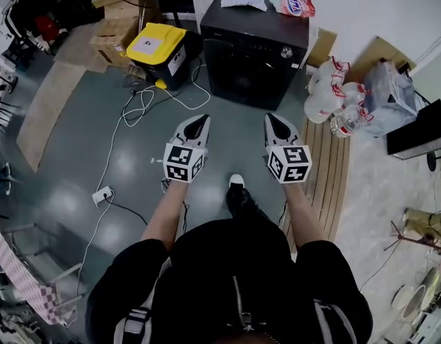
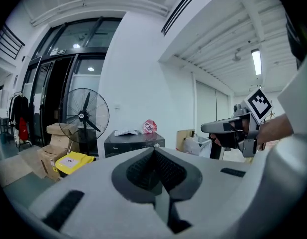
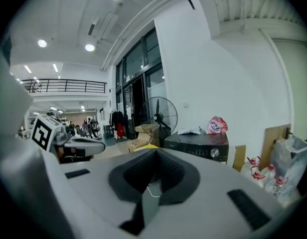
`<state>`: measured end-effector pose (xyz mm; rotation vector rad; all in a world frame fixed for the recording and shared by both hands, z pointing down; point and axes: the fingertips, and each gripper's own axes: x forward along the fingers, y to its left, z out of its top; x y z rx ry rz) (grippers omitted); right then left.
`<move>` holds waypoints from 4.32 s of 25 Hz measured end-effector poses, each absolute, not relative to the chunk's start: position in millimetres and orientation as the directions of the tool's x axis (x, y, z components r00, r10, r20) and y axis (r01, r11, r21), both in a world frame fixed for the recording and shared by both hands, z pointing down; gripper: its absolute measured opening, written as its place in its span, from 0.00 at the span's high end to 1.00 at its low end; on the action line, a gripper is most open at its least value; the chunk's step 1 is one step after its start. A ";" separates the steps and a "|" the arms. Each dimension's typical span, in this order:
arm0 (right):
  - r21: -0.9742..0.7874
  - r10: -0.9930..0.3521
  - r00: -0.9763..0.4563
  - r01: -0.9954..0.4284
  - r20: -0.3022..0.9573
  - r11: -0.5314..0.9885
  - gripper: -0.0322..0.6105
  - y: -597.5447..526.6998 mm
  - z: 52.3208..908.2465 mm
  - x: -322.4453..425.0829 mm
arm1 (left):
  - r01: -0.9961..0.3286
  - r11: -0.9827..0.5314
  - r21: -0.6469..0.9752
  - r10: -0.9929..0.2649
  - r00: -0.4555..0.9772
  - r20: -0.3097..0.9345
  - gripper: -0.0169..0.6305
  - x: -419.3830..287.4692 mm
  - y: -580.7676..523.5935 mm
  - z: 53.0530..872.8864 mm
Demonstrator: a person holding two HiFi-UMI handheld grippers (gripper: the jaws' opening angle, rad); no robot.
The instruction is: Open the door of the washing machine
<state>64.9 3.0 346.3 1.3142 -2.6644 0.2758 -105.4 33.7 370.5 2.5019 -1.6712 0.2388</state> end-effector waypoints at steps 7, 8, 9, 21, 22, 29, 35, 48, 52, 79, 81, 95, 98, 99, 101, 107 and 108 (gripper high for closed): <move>-0.072 -0.745 -0.638 -0.767 0.191 0.638 0.94 -118.0 336.9 41.3 | -0.932 -0.361 -0.001 -0.916 0.355 0.189 0.97 -118.8 -84.8 360.1; -0.072 -0.743 -0.642 -0.764 0.189 0.641 0.94 -132.4 335.1 37.6 | -0.934 -0.358 -0.001 -0.917 0.352 0.188 0.97 -121.3 -97.3 358.3; -0.072 -0.741 -0.645 -0.761 0.189 0.645 0.94 -145.2 333.5 33.7 | -0.934 -0.356 -0.001 -0.918 0.350 0.189 0.97 -123.7 -108.4 357.2; -0.078 -0.767 -0.606 -0.792 0.212 0.605 0.94 -244.1 343.0 9.0 | -0.913 -0.407 0.018 -0.889 0.401 0.221 0.97 -151.9 -223.4 376.7; -0.077 -0.775 -0.594 -0.802 0.216 0.593 0.94 -251.1 345.4 7.9 | -0.906 -0.422 0.018 -0.882 0.415 0.225 0.97 -154.0 -234.5 380.4; -0.088 -0.834 -0.487 -0.872 0.258 0.482 0.94 -312.2 367.4 -13.4 | -0.831 -0.556 0.017 -0.796 0.538 0.276 0.97 -173.6 -319.2 413.9; -0.104 -0.859 -0.422 -0.906 0.290 0.410 0.94 -356.2 387.8 -40.9 | -0.773 -0.635 0.019 -0.729 0.607 0.317 0.96 -196.4 -384.5 445.6; -0.108 -0.852 -0.332 -0.942 0.406 0.317 0.94 -404.3 463.9 -71.4 | -0.686 -0.721 0.100 -0.601 0.690 0.403 0.96 -203.6 -452.7 554.5; -0.119 -0.841 -0.318 -0.948 0.439 0.296 0.94 -402.8 480.8 -71.0 | -0.681 -0.725 0.100 -0.582 0.684 0.440 0.96 -203.3 -462.4 586.0; -0.164 -0.777 -0.216 -0.976 0.591 0.147 0.94 -368.3 570.1 -2.8 | -0.499 -0.865 0.051 -0.304 0.602 0.738 0.84 -201.1 -495.9 816.4; -0.169 -0.773 -0.213 -0.976 0.597 0.139 0.94 -359.3 577.6 0.9 | -0.528 -0.849 0.029 -0.345 0.594 0.727 0.86 -202.3 -494.0 816.2; -0.188 -0.797 -0.221 -0.973 0.563 0.137 0.94 -313.2 570.6 37.9 | -0.530 -0.843 0.090 -0.298 0.601 0.741 0.87 -187.5 -381.6 819.4; -0.169 -0.809 -0.216 -0.975 0.547 0.145 0.94 -292.9 566.9 54.8 | -0.576 -0.811 0.096 -0.322 0.579 0.749 0.88 -182.0 -354.3 821.7; -0.164 -0.813 -0.211 -0.976 0.543 0.144 0.94 -284.4 567.3 60.9 | -0.594 -0.798 0.100 -0.328 0.568 0.754 0.88 -180.9 -345.1 823.3; -0.155 -0.818 -0.198 -0.979 0.541 0.135 0.94 -264.9 570.8 73.1 | -0.618 -0.779 0.104 -0.340 0.556 0.759 0.88 -176.5 -327.6 823.2; -0.152 -0.829 -0.161 -0.984 0.536 0.093 0.94 -201.3 576.3 132.5 | -0.659 -0.745 0.106 -0.356 0.527 0.772 0.88 -142.1 -269.5 822.1; -0.155 -0.830 -0.155 -0.984 0.536 0.084 0.94 -190.4 577.0 142.7 | -0.664 -0.740 0.110 -0.355 0.523 0.775 0.88 -134.3 -258.9 822.1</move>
